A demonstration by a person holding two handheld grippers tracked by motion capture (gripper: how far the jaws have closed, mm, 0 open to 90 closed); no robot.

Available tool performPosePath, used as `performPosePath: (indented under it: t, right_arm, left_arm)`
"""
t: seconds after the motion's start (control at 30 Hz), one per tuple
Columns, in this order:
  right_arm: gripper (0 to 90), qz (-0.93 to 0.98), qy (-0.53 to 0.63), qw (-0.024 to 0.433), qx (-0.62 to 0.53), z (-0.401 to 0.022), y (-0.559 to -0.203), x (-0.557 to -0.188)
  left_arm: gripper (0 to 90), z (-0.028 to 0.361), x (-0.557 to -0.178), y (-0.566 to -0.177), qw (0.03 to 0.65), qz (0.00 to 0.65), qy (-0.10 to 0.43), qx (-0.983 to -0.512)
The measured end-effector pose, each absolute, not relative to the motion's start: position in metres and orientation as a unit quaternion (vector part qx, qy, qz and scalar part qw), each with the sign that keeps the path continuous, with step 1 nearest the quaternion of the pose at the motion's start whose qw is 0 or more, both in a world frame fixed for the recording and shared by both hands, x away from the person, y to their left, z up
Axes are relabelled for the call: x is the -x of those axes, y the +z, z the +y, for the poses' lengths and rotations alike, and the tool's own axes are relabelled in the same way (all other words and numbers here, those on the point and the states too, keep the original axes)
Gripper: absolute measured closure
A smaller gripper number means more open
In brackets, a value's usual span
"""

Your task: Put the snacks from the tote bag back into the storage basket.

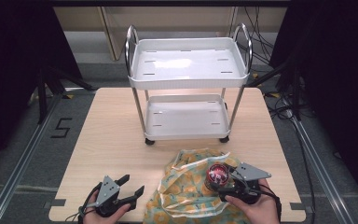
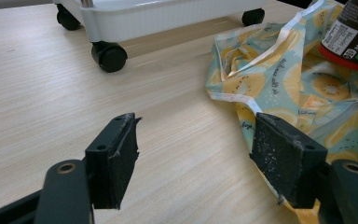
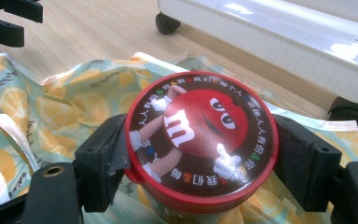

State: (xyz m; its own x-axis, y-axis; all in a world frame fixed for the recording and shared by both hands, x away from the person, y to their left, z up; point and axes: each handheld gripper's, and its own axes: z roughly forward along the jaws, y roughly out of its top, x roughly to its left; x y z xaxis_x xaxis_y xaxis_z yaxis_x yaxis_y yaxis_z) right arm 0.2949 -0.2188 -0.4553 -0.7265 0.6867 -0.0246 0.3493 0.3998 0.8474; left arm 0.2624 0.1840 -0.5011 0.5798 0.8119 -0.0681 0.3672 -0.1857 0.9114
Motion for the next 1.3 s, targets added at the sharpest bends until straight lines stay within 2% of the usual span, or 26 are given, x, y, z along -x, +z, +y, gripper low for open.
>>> performPosePath:
  t: [0.87,1.07,1.2,1.3]
  right_arm:
    - [26.0,0.808,0.452,0.194,-0.325,-0.219,-0.440,-0.297]
    - [26.0,0.806,0.453,0.213,-0.315,-0.217,-0.434,-0.303]
    - [26.0,0.806,0.453,0.198,-0.326,-0.216,-0.432,-0.304]
    - [26.0,0.802,0.453,0.205,-0.331,-0.216,-0.430,-0.304]
  left_arm:
    - [30.7,0.184,-0.262,-0.501,0.496,0.403,0.227,-0.735]
    - [30.7,0.183,-0.263,-0.501,0.502,0.401,0.226,-0.732]
    - [30.7,0.183,-0.262,-0.501,0.497,0.405,0.225,-0.734]
    - [30.7,0.183,-0.262,-0.501,0.500,0.402,0.225,-0.733]
